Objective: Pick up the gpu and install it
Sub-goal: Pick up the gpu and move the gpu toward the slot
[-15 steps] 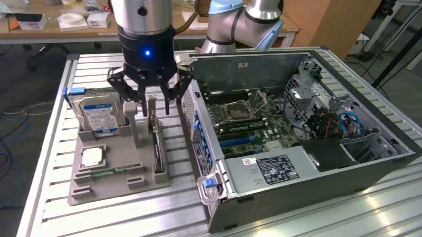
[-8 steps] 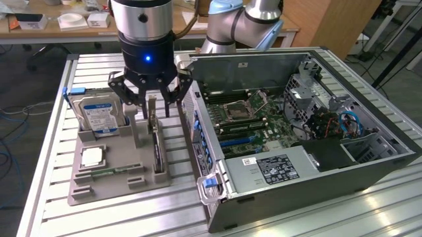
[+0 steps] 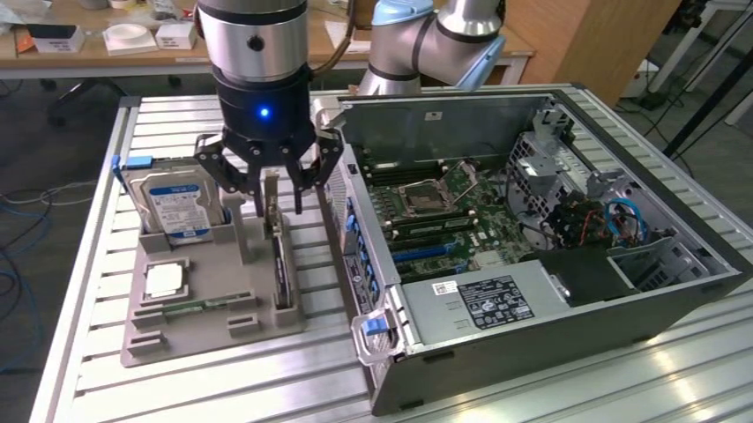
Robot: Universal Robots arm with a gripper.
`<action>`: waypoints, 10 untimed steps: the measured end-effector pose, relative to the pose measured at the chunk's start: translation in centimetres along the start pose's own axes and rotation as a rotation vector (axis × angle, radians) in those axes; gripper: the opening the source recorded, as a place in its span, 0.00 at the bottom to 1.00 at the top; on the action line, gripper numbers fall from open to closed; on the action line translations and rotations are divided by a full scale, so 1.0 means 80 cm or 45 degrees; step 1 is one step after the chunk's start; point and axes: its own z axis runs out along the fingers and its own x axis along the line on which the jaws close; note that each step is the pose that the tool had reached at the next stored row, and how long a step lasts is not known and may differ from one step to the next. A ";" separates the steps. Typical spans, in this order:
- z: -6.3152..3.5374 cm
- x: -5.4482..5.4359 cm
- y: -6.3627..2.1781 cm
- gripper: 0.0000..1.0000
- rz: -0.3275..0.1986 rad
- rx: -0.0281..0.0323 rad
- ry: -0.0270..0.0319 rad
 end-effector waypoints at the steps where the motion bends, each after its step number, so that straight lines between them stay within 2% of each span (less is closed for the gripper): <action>1: 0.001 0.000 0.000 0.47 0.000 0.0000 0.0001; 10: 0.009 0.003 0.000 0.47 0.000 0.0000 0.0000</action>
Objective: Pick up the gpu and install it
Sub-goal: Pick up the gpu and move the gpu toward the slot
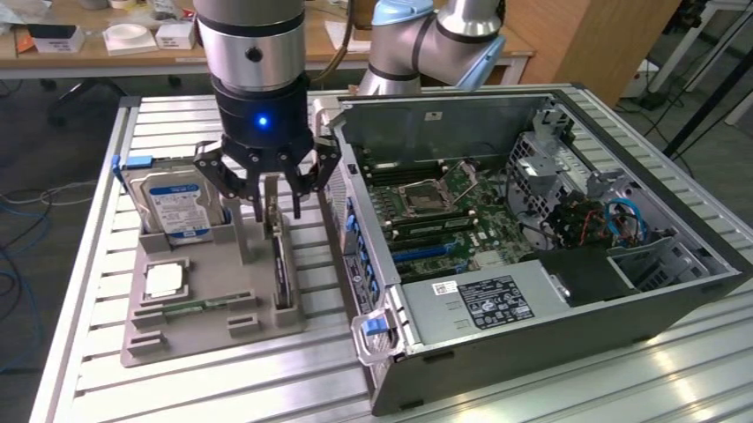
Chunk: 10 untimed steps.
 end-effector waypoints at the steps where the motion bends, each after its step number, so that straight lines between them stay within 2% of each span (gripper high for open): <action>1: 0.001 0.000 0.000 0.47 0.000 0.0000 0.0001; 10: 0.006 0.001 0.001 0.47 0.000 0.0002 0.0003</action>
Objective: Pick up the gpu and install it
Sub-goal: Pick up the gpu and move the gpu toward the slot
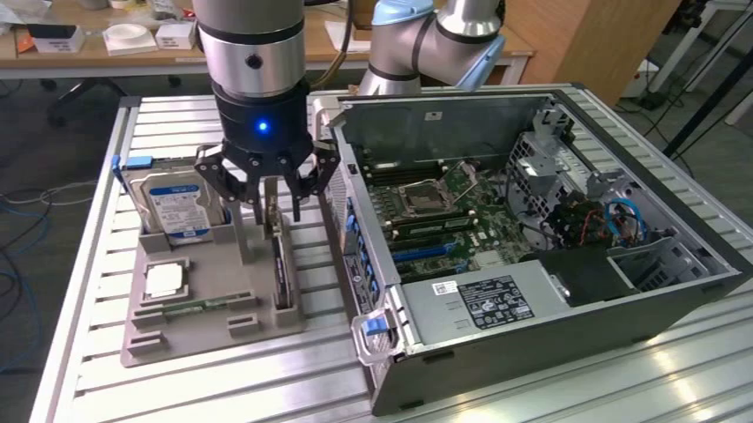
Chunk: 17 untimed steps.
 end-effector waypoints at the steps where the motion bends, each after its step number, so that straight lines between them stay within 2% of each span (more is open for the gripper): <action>1: 0.000 0.000 0.000 0.47 0.000 -0.0001 -0.0001; 6: 0.004 0.000 0.000 0.47 0.000 -0.0002 0.0002; 17: 0.027 0.001 -0.001 0.47 0.000 -0.0001 0.0009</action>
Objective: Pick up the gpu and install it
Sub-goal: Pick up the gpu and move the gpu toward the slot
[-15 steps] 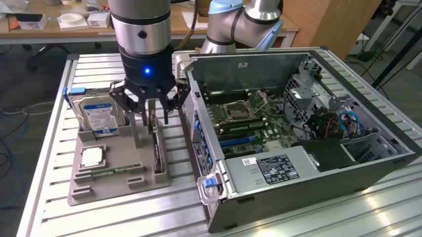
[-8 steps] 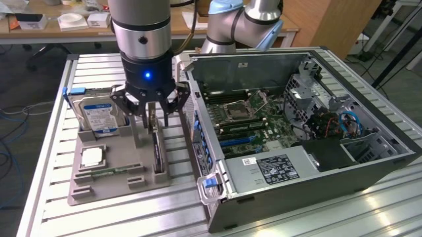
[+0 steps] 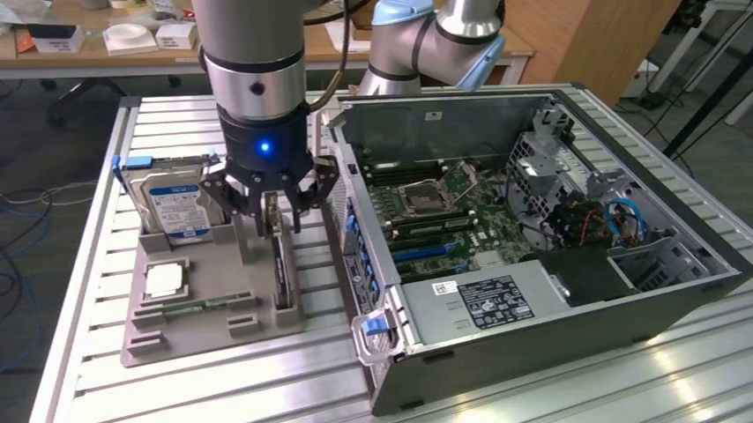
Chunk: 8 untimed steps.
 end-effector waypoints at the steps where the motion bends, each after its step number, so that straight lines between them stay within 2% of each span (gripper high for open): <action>1: 0.002 0.000 0.000 0.47 0.000 0.0000 0.0001; 8: 0.017 0.000 -0.001 0.47 0.000 0.0001 0.0021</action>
